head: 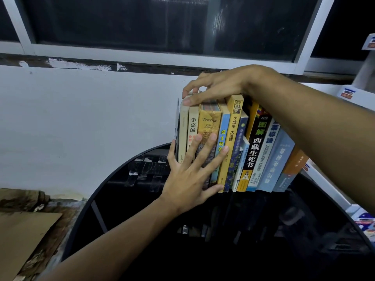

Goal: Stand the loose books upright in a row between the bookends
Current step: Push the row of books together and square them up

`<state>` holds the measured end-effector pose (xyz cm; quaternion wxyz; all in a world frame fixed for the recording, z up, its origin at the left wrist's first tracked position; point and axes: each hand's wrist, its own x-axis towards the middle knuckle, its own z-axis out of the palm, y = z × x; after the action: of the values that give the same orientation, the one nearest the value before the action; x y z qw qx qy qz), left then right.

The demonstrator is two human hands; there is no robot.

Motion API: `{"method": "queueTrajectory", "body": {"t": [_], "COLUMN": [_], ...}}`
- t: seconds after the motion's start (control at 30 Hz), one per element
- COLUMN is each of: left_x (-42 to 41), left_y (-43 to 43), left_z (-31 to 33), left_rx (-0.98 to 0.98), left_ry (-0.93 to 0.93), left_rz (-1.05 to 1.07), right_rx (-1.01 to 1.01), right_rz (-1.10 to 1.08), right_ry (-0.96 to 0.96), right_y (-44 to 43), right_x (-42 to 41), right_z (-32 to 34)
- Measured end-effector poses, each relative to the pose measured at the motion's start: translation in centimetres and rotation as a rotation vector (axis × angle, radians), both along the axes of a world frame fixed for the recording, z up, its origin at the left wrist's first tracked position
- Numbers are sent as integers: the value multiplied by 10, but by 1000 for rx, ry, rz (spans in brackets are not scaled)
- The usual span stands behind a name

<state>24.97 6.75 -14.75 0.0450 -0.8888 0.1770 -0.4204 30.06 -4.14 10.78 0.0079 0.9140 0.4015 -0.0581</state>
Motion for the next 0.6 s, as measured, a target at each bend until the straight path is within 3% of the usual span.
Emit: {"method": "queueTrajectory", "body": {"t": [0.6], "left_x": [-3], "left_y": [-6], "left_z": [-2], "left_rx": [-41], "left_ry": [32], "left_rz": [-7], "right_rx": [21], "right_rz": [-65], "right_ry": [68], "right_y": [-3], "right_x": [39], "right_z": [-9]}}
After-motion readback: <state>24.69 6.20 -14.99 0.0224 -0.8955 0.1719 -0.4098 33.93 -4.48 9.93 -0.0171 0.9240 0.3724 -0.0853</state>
